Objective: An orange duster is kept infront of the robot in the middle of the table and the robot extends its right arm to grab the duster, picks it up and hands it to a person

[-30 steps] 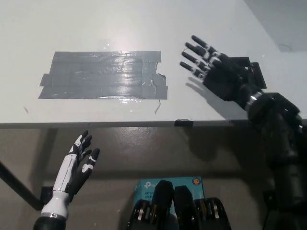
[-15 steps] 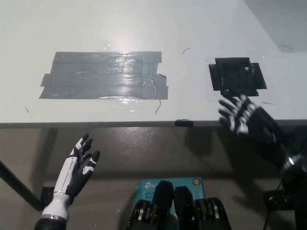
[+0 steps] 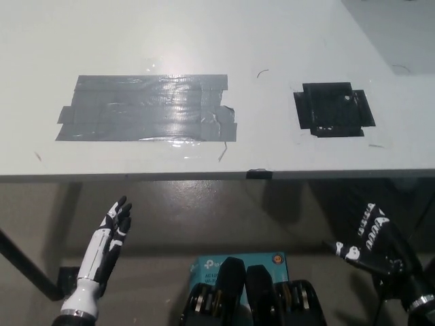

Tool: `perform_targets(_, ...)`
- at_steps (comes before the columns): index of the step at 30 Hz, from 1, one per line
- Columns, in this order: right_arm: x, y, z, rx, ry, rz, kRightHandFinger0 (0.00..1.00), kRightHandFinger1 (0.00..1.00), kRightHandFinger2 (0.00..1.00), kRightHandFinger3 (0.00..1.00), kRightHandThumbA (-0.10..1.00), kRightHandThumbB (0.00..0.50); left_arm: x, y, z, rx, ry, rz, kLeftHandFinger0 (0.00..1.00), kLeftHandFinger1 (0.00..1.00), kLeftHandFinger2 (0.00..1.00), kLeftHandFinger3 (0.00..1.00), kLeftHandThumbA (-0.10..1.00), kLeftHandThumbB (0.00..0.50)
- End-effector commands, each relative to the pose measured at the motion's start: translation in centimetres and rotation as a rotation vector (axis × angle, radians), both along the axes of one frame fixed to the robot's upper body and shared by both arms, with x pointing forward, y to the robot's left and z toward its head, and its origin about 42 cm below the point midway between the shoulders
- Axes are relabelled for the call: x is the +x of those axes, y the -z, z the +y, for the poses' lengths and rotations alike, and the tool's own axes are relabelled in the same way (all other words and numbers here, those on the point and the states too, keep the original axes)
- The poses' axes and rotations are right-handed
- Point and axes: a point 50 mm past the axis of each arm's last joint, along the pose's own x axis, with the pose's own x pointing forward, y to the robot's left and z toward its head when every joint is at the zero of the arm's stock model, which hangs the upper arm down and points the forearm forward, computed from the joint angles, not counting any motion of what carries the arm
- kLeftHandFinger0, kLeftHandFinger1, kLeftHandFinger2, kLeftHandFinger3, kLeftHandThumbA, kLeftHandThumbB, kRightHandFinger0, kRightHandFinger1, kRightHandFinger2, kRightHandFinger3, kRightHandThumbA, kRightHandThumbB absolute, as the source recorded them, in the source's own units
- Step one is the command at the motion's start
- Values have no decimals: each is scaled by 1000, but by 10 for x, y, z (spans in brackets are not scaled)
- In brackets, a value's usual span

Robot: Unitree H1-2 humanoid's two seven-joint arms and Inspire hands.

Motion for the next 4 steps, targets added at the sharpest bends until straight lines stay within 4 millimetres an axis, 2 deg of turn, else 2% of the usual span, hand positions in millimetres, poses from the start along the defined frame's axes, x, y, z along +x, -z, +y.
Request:
perform_targets(1, -8, -14, 0, -325, 156, -433, 1000, 1000, 1000, 1000, 1000, 257, -9, -5, -6, -11, 38, -61, 1000, 1000, 1000, 1000, 1000, 165)
perform_targets(4, -7, -12, 1, -335, 154, -426, 1000, 1000, 1000, 1000, 1000, 274, -9, -5, -5, -17, 53, -68, 1000, 1000, 1000, 1000, 1000, 183)
